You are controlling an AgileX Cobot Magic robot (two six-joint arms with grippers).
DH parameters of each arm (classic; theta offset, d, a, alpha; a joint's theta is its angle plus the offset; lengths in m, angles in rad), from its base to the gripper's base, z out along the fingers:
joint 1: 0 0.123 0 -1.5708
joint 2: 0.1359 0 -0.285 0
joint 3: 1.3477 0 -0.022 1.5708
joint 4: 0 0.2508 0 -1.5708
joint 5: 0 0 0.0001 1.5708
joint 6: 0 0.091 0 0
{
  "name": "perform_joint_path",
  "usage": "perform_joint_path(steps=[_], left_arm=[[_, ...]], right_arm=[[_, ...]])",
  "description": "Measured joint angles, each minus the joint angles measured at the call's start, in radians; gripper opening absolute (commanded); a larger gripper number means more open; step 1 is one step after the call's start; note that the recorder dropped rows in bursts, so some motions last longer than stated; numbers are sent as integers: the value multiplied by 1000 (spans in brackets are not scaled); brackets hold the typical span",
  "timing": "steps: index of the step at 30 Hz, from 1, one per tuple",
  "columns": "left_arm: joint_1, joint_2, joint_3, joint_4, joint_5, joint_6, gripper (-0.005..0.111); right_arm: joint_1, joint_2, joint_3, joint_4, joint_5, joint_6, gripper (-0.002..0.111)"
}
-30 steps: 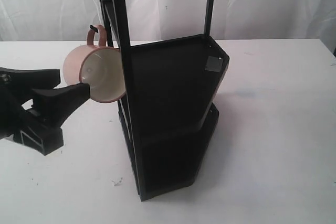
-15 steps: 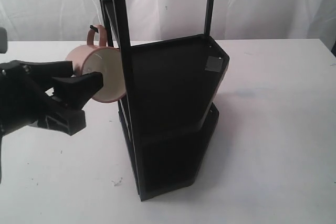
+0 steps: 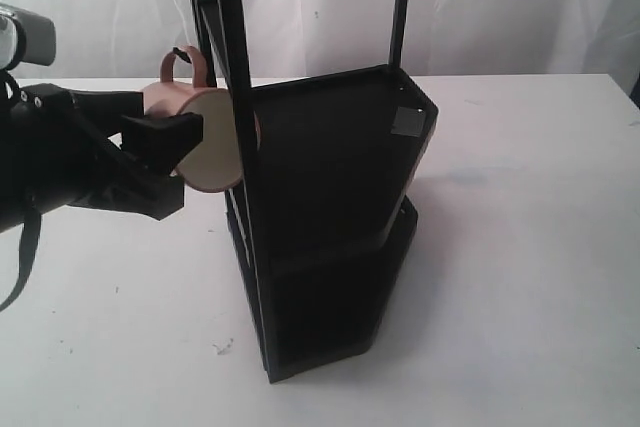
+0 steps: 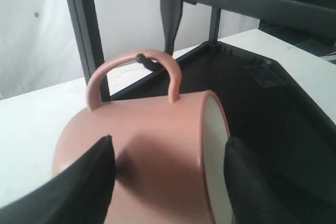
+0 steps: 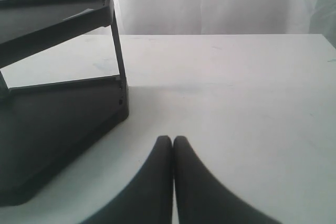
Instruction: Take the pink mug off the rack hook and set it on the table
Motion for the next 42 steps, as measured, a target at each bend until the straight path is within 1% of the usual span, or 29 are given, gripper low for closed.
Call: perform_joint_path(steps=[6, 10, 14, 17, 25, 38, 42], left_arm=[[0, 0, 0, -118, 22, 154, 63], [0, 5, 0, -240, 22, 295, 63], [0, 6, 0, -372, -8, 442, 63], [0, 6, 0, -443, -47, 517, 63], [0, 6, 0, -482, -139, 558, 63], [0, 6, 0, -488, -203, 563, 63], [0, 6, 0, -486, -203, 563, 63]], right_arm=[[0, 0, 0, 0, 0, 0, 0], [0, 0, 0, 0, 0, 0, 0], [0, 0, 0, 0, 0, 0, 0], [0, 0, 0, 0, 0, 0, 0], [0, 0, 0, 0, 0, 0, 0], [0, 0, 0, 0, 0, 0, 0], [0, 0, 0, 0, 0, 0, 0]])
